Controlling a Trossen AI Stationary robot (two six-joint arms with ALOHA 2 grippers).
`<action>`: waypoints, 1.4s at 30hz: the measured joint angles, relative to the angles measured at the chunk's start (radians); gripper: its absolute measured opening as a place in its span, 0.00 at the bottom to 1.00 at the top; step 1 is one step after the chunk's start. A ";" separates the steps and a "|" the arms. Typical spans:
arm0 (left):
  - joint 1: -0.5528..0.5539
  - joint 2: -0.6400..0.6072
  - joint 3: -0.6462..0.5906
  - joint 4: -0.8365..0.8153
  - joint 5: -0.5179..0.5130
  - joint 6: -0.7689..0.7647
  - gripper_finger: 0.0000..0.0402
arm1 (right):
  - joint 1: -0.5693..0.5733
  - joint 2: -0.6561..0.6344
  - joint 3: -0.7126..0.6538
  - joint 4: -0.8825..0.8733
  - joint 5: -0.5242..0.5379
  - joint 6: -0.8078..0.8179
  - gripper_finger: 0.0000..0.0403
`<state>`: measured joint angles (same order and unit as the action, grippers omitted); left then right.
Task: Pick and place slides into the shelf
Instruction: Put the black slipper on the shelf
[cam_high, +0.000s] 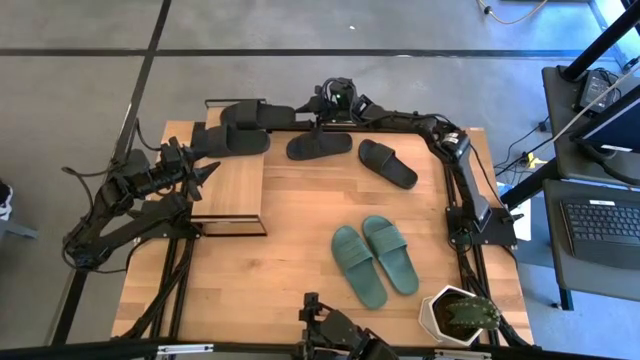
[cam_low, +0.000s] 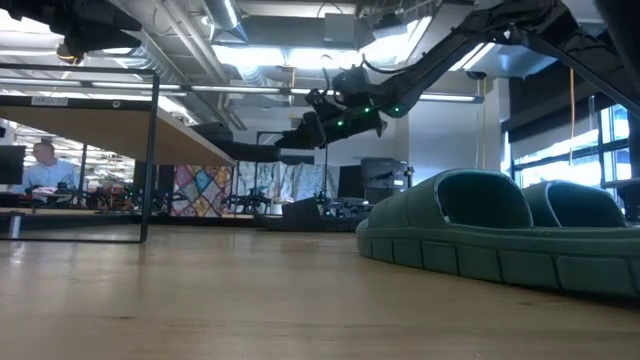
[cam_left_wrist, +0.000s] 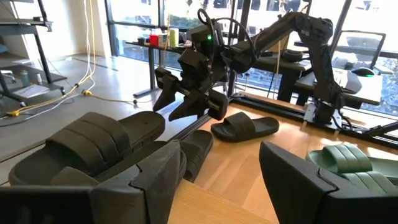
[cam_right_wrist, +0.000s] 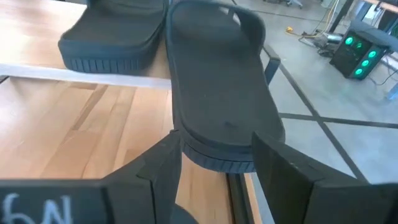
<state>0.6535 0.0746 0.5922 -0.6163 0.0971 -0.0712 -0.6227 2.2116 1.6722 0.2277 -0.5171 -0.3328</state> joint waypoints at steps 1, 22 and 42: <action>0.000 0.000 0.000 0.000 0.000 -0.001 0.53 | 0.002 0.005 0.000 0.014 -0.004 0.001 0.48; 0.000 0.000 0.000 0.000 0.001 -0.005 0.53 | 0.053 0.029 0.000 0.207 -0.016 0.014 0.48; 0.000 0.000 0.000 0.000 0.005 -0.019 0.53 | 0.094 0.143 0.314 0.269 -0.105 0.117 0.30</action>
<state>0.6537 0.0746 0.5922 -0.6164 0.1019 -0.0905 -0.5289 2.3550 1.9859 0.4970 -0.6225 -0.2158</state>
